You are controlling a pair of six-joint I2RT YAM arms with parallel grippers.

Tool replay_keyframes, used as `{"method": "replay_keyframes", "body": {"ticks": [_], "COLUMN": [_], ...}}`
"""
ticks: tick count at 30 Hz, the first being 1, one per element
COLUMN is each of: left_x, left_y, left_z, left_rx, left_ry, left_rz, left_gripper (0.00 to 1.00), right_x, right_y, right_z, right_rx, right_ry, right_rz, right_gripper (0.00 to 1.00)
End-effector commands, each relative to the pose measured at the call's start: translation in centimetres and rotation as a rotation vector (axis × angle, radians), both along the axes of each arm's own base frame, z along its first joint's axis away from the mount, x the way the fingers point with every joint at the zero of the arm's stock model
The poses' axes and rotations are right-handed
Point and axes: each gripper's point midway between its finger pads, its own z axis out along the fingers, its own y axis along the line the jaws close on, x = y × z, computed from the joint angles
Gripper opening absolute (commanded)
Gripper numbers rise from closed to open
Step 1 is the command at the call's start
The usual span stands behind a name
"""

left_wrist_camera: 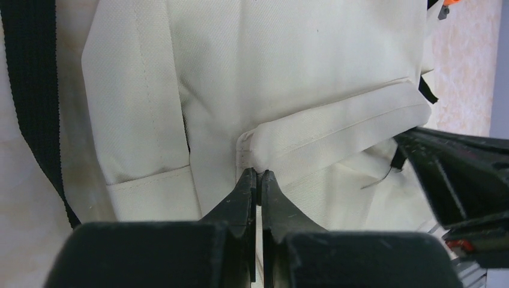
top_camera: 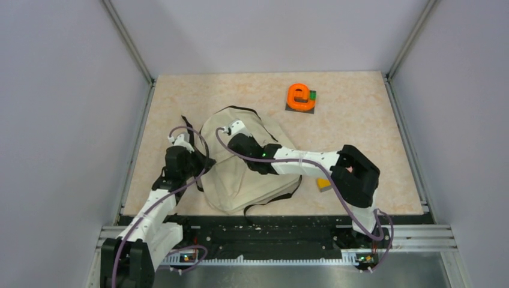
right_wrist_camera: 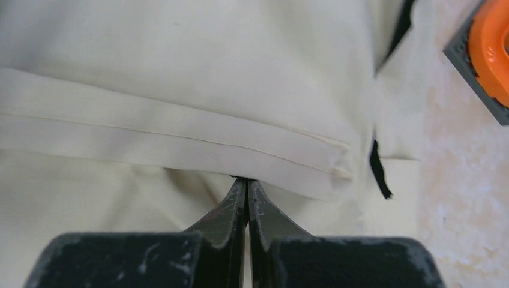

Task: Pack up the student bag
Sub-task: Unzip the student bag at the center of the board.

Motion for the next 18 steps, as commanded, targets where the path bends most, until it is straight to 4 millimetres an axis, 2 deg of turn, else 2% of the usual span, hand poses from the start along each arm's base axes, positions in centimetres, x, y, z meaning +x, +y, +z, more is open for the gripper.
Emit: {"method": "replay_keyframes", "body": {"ticks": [1,10,14,18], "left_x": [-0.8,-2.3,-3.1,-3.7], "left_y": [1.7,1.6,1.2,0.2], "left_z": [-1.2,-0.2,0.4,0.8], "left_rx": [0.072,0.066,0.062,0.029], "left_ry": [0.024,0.024,0.009,-0.025], "left_rz": [0.050,0.041,0.000,-0.057], "left_gripper": [0.00,0.00,0.00,0.00], "right_x": [2.3,4.6,6.4,8.6], "right_y": [-6.0,-11.8,-13.0,-13.1], "right_z": [1.7,1.1,0.8,0.5], "right_rx": [-0.065,-0.118,-0.112,-0.097], "right_ry": [-0.052,-0.062,-0.062,-0.064], "right_rz": [-0.153,-0.279,-0.302,-0.307], "right_gripper": [0.00,0.00,0.00,0.00]}}
